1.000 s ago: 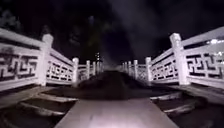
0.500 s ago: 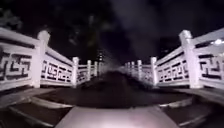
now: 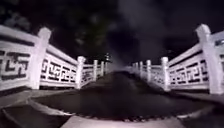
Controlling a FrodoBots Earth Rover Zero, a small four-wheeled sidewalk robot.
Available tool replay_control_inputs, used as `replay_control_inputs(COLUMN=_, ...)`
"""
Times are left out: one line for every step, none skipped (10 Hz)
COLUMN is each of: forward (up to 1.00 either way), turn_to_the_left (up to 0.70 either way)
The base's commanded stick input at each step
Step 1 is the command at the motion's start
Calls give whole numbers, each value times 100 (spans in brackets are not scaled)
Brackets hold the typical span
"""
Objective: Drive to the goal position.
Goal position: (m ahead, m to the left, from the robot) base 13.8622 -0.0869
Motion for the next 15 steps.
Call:
replay_control_inputs(forward=57, turn_to_the_left=0)
replay_control_inputs(forward=57, turn_to_the_left=0)
replay_control_inputs(forward=57, turn_to_the_left=0)
replay_control_inputs(forward=57, turn_to_the_left=0)
replay_control_inputs(forward=57, turn_to_the_left=0)
replay_control_inputs(forward=57, turn_to_the_left=-5)
replay_control_inputs(forward=57, turn_to_the_left=-13)
replay_control_inputs(forward=57, turn_to_the_left=-14)
replay_control_inputs(forward=57, turn_to_the_left=-14)
replay_control_inputs(forward=57, turn_to_the_left=-14)
replay_control_inputs(forward=57, turn_to_the_left=-14)
replay_control_inputs(forward=57, turn_to_the_left=-12)
replay_control_inputs(forward=57, turn_to_the_left=-7)
replay_control_inputs(forward=57, turn_to_the_left=-1)
replay_control_inputs(forward=57, turn_to_the_left=0)
